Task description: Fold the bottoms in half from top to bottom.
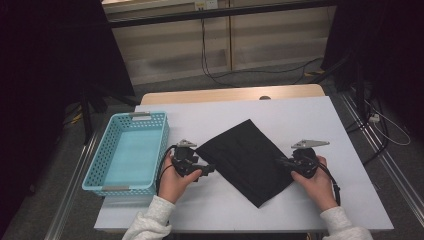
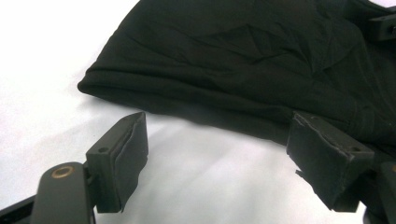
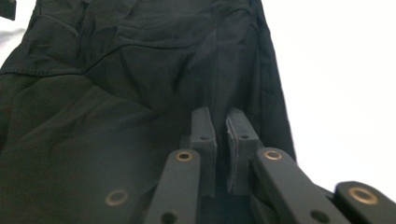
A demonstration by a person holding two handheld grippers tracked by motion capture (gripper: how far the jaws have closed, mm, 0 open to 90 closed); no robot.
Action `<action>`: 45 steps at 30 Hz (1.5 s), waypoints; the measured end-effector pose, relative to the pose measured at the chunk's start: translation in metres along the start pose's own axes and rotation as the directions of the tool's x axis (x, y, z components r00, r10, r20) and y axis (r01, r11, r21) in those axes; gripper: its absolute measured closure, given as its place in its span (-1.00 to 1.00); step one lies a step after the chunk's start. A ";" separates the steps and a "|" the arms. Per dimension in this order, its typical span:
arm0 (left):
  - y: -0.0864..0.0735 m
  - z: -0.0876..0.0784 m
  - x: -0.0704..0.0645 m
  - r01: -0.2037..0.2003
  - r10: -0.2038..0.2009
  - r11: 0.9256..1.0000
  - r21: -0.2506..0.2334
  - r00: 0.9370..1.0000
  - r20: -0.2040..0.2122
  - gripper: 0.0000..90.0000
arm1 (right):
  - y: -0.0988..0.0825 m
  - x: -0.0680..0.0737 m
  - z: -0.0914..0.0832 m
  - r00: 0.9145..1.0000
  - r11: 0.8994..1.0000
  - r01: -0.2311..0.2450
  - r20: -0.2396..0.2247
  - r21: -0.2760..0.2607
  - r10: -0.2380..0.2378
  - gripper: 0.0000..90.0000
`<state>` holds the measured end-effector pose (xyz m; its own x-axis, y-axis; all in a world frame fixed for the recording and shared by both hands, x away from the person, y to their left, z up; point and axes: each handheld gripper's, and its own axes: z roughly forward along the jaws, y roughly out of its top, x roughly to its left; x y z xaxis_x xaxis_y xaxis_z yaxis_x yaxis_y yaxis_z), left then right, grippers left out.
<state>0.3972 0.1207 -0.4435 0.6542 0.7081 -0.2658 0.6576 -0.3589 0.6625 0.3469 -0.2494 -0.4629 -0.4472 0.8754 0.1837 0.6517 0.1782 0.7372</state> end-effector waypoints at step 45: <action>0.007 -0.001 0.009 -0.002 0.001 1.000 -0.024 1.000 -0.024 -0.57 | -0.025 -0.005 -0.020 0.993 1.000 -0.012 0.120 -0.028 0.015 0.00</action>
<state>0.4073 0.1253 -0.4408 0.6458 0.7222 -0.2478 0.6473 -0.3457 0.6793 0.3200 -0.2672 -0.4692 -0.3603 0.9257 0.1155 0.6397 0.1551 0.7528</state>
